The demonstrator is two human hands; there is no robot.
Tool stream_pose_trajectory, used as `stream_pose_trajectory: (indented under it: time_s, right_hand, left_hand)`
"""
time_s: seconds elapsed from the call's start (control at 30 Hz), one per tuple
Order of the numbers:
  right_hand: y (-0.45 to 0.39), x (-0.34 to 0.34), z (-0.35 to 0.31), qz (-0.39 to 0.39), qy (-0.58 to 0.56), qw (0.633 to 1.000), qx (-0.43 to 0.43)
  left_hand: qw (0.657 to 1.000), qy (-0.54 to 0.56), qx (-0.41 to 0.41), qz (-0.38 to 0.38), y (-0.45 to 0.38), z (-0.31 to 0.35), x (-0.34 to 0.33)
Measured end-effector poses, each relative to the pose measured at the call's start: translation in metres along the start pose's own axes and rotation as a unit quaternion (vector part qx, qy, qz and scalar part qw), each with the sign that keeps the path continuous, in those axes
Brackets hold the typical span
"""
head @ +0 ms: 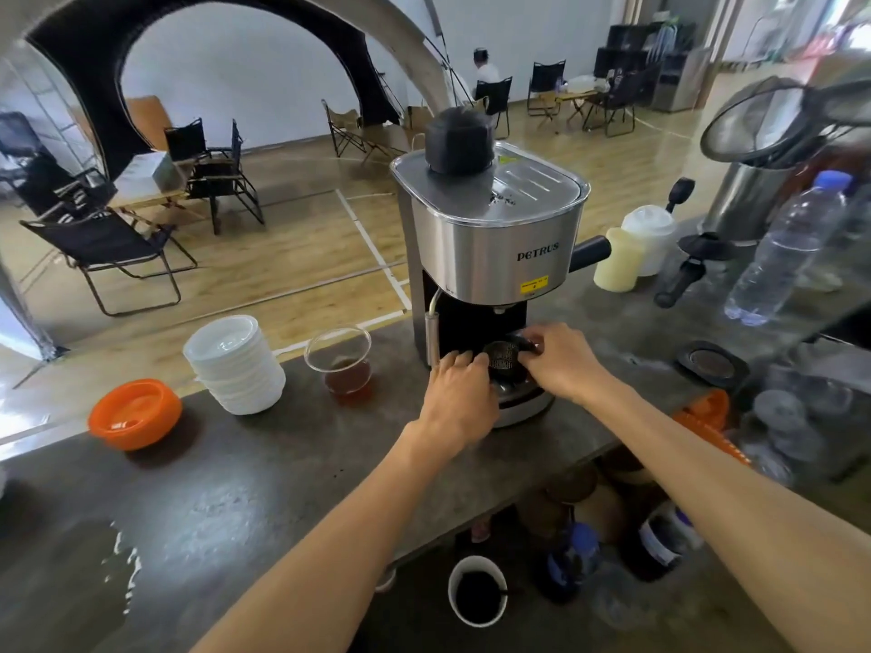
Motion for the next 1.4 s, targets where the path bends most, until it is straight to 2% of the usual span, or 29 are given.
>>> stream_pose_trajectory:
  time_s: [0.23, 0.47, 0.53, 0.67, 0.83, 0.93, 1.13, 1.4]
  right_hand:
    - [-0.005, -0.007, 0.004, -0.019, -0.026, 0.999, -0.021]
    - [0.016, 0.0, 0.017, -0.028, -0.13, 0.991, -0.019]
    - [0.03, 0.004, 0.012, -0.041, -0.155, 0.987, -0.002]
    - [0.063, 0.0, -0.003, -0.057, -0.192, 0.979, 0.018]
    - [0.096, -0.049, -0.025, -0.077, -0.252, 0.965, 0.007]
    - [0.106, -0.081, -0.058, -0.096, -0.281, 0.955, 0.017]
    - [0.141, -0.138, -0.163, -0.125, -0.3, 0.943, 0.066]
    - [0.206, -0.221, -0.327, -0.151, -0.31, 0.933, 0.101]
  left_hand:
    - [0.998, 0.047, -0.018, 0.035, 0.008, -0.007, 0.007]
    - [0.966, 0.219, 0.026, 0.133, 0.037, -0.009, 0.025]
    - [0.948, 0.286, 0.042, 0.131, 0.049, -0.008, 0.026]
    - [0.928, 0.34, 0.087, 0.121, 0.074, -0.021, 0.026]
    - [0.928, 0.326, 0.137, 0.113, 0.115, -0.063, 0.034]
    - [0.922, 0.317, 0.172, 0.139, 0.144, -0.101, 0.05]
    - [0.904, 0.32, 0.217, 0.183, 0.21, -0.191, 0.097]
    - [0.899, 0.285, 0.212, 0.254, 0.323, -0.316, 0.194]
Point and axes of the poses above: each hand's wrist, its own y-axis away from the middle knuckle, its own x-axis out of the back of the hand, z = x × y, the point moved 9 cm from there along -y, towards the middle knuckle, and after that the axes turned 6 degrees about y, right-handed, at the moved point
